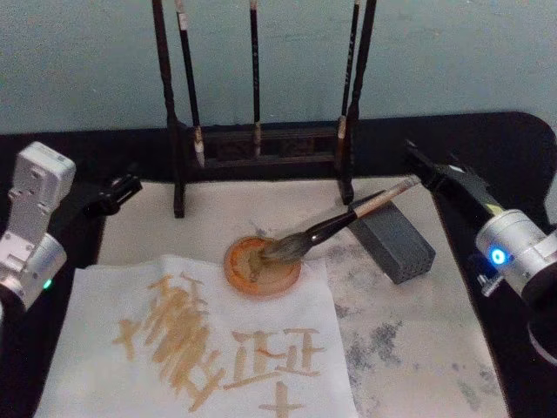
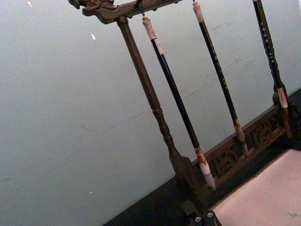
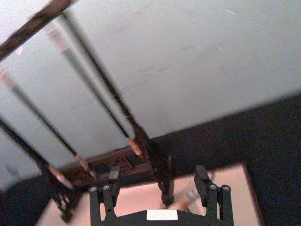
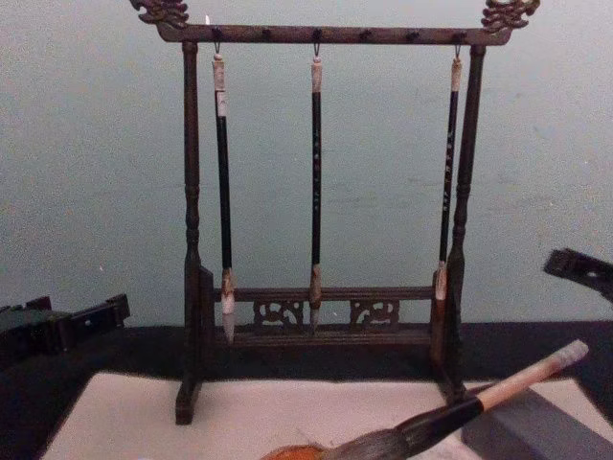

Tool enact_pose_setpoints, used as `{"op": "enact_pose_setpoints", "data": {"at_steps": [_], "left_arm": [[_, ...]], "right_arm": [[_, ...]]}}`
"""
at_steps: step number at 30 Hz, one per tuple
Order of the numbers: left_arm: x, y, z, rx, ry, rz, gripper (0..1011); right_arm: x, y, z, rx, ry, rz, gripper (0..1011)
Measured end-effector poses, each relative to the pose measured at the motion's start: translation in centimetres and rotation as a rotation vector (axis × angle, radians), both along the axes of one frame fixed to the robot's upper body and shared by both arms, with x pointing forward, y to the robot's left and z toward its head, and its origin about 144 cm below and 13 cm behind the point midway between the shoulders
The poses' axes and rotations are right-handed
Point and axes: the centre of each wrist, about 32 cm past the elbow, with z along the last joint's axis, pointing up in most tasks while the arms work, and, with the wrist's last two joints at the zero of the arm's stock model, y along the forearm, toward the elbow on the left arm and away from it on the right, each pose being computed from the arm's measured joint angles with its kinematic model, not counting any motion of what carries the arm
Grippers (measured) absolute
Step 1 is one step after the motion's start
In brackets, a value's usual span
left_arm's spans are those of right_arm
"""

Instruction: Pick up the brush from the inkstone, write on the paper, then place the brush back to its original position.

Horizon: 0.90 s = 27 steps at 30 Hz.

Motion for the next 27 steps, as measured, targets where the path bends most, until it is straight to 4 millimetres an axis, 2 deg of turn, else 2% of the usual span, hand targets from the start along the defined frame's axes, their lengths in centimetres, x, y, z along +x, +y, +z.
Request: {"op": "enact_pose_setpoints", "data": {"at_steps": [1, 3, 7, 14, 20, 27], "left_arm": [[0.0, 0.0, 0.0, 0.0, 0.0, 0.0, 1002], [0.0, 0.0, 0.0, 0.0, 0.0, 0.0, 1002], [0.0, 0.0, 0.0, 0.0, 0.0, 0.0, 1002], [0.0, 0.0, 0.0, 0.0, 0.0, 0.0, 1002], [0.0, 0.0, 0.0, 0.0, 0.0, 0.0, 1002], [0.0, 0.0, 0.0, 0.0, 0.0, 0.0, 1002]], "right_arm": [[0.0, 0.0, 0.0, 0.0, 0.0, 0.0, 1008], [0.1, 0.8, 0.3, -0.166, -0.072, 0.026, 1008], [0.1, 2.1, 0.4, -0.372, -0.149, 0.039, 1008], [0.2, 3.7, -0.4, -0.624, -0.226, 0.027, 1008], [0.5, 3.3, -1.0, -0.671, -0.246, 0.032, 1008], [0.8, 1.3, -1.3, -0.633, -0.27, 0.091, 1008]]}}
